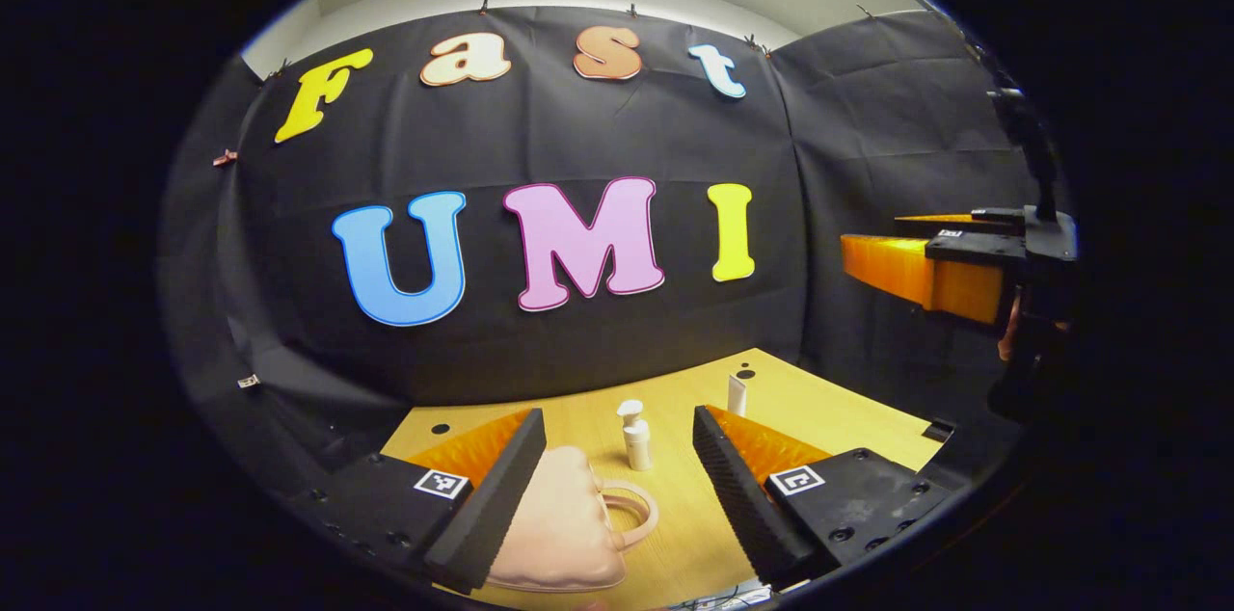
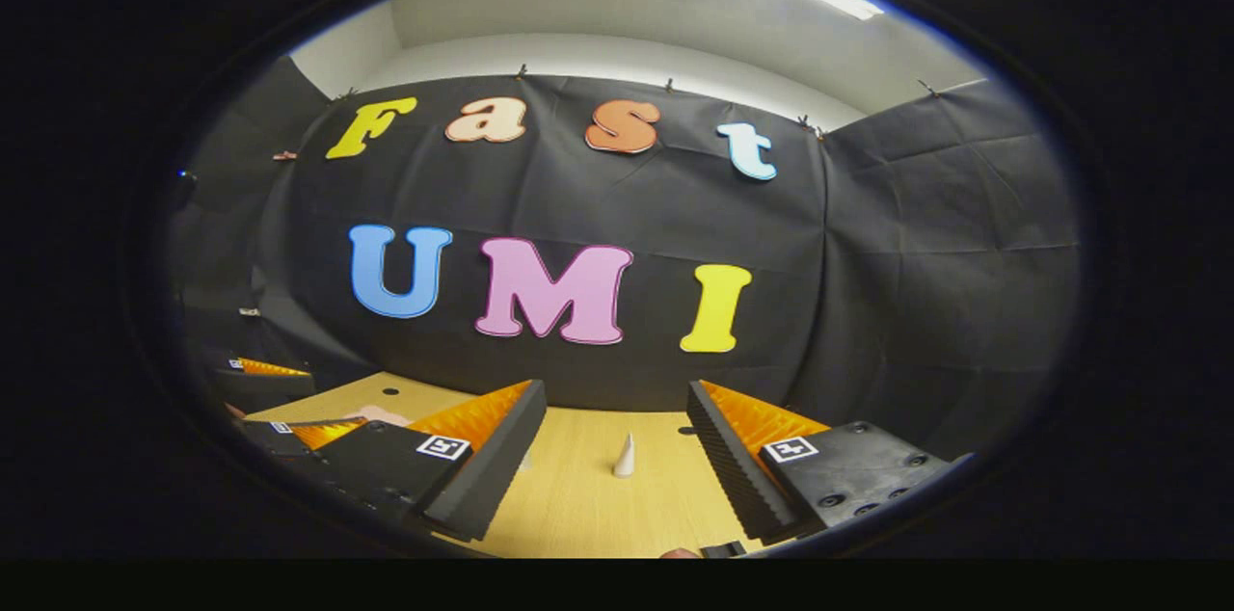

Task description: First open the suitcase, pack the skin care products into it, and then close the suitcase.

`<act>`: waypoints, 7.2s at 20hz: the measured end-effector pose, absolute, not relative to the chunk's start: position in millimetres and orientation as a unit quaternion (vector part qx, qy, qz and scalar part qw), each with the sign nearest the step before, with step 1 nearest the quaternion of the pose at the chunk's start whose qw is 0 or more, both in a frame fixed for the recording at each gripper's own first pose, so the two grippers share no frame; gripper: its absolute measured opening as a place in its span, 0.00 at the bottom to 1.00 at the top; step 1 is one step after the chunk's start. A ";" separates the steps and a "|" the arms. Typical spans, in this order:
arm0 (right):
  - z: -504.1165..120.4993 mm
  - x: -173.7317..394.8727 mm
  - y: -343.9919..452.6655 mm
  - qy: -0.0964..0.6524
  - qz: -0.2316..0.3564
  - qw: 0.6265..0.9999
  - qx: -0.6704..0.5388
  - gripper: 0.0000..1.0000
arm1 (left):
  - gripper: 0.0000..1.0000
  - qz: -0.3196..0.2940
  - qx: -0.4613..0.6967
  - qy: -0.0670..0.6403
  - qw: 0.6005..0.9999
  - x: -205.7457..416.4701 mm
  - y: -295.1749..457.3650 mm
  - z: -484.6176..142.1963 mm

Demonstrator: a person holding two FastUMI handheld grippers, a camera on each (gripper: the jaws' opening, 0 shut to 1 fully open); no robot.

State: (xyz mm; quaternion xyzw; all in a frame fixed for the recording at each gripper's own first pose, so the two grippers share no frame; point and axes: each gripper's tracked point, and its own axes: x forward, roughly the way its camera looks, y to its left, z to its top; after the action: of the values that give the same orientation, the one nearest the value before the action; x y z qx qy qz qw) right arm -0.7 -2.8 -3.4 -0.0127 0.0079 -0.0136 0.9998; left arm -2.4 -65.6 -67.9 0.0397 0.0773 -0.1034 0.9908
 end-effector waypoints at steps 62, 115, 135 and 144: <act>-184.4 143.3 -24.7 0.212 0.017 0.973 0.094 0.93 | 0.12 0.115 0.013 0.384 0.916 134.6 304.5 -121.9; -416.3 261.0 -21.8 0.334 0.046 0.939 0.063 0.90 | 0.99 -0.086 0.023 0.361 0.928 323.3 -161.3 -363.7; -303.8 129.8 146.7 0.505 0.216 0.807 0.217 0.31 | 0.56 -0.175 -0.045 0.560 0.809 117.4 -48.7 -267.1; -318.8 37.7 324.4 0.632 0.273 0.705 0.168 0.31 | 0.60 -0.123 -0.051 0.684 0.717 92.3 19.3 -334.6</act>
State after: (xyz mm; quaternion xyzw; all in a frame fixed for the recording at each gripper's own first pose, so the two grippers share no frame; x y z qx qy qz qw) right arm 37.7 324.4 -318.8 0.1679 0.6322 0.2734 0.7052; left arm 92.3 19.3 -334.6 -0.0513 0.6837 -0.1232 0.7175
